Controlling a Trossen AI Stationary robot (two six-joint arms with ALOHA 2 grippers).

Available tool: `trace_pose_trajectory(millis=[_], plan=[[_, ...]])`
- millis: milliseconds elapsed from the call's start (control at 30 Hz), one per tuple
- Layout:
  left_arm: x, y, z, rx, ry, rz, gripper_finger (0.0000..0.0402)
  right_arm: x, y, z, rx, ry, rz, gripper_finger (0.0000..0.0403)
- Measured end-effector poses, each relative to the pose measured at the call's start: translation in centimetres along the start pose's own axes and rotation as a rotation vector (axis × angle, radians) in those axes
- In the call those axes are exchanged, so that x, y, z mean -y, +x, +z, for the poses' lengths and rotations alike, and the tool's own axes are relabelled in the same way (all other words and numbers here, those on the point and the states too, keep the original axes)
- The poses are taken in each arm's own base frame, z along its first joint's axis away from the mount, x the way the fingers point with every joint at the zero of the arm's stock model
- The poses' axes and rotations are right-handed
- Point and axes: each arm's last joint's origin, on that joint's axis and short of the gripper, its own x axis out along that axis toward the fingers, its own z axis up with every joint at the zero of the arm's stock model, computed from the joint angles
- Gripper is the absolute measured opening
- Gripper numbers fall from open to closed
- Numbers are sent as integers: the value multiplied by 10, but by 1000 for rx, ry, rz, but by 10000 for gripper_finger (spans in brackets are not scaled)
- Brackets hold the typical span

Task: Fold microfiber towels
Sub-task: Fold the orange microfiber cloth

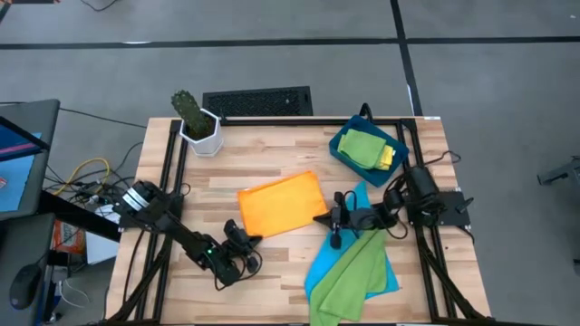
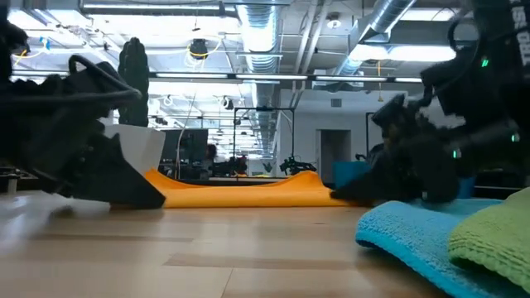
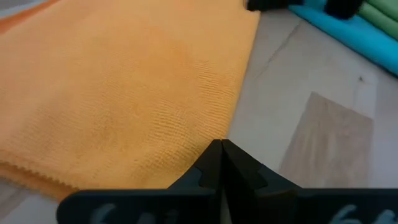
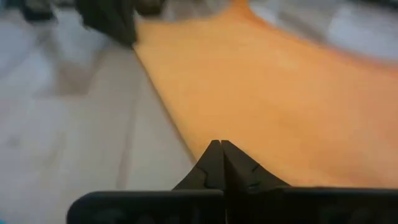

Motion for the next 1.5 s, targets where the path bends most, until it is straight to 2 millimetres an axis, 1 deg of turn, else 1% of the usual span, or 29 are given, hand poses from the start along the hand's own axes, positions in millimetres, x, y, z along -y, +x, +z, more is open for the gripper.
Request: trace_pose_trajectory(millis=[67, 167, 233, 300, 367, 433, 467, 500, 533, 633, 700, 800, 967, 1033, 1100, 1167, 1267, 1333, 1400, 1500], plan=[[0, -3, 2, -14, 9, -5, 0, 3, 0, -5, 1, 33, -6, 11], [0, -8, 9, -41, 42, -28, 0, 2, 0, -11, 3, 53, -1, 5], [2, -14, 20, -39, 42, -59, 0, 0, -1, -13, 9, 50, 9, 5], [7, -26, 46, 44, 31, -83, 0, -2, -1, -13, 9, 48, 10, 9], [7, -38, 76, 171, 59, -57, 0, -3, -1, -13, 8, 50, 7, 10], [1, -47, 96, 304, 96, 52, 0, -3, 0, -13, 8, 51, 5, 9], [-3, -47, 101, 351, 97, 112, 0, -3, 0, -12, 11, 52, 5, 9], [-10, -45, 100, 372, 102, 160, 0, -3, 0, -12, 18, 54, 8, 9], [-19, -41, 95, 370, 101, 194, 0, -3, 0, -11, 25, 53, 10, 9], [-45, -21, 68, 300, 37, 231, 0, -3, -1, -11, 27, 54, 13, 12], [-59, -11, 50, 285, 15, 267, 0, -3, -1, -11, 27, 54, 15, 12], [-75, 1, 34, 291, -21, 327, 0, -3, -1, -11, 27, 54, 15, 10], [-93, 20, 19, 171, -57, 389, 0, -6, -2, -9, 37, 55, 31, 12], [-97, 25, 18, 165, -77, 411, 0, -8, -4, -4, 46, 53, 62, 11], [-99, 29, 18, 164, -80, 427, 0, -10, -8, 7, 91, 40, 80, 10], [-99, 29, 18, 160, -80, 428, 0, -7, -11, 25, 171, 19, 45, 10], [-99, 28, 17, 151, -68, 426, 0, 8, -12, 46, 237, -34, -97, 12], [-98, 28, 17, 143, -51, 422, 0, 25, -6, 55, 232, -69, -179, 13], [-98, 28, 17, 137, -41, 418, 0, 46, 6, 55, 153, -84, -259, 10], [-98, 28, 17, 135, -41, 416, 0, 74, 27, 50, 65, -76, -288, 6]])
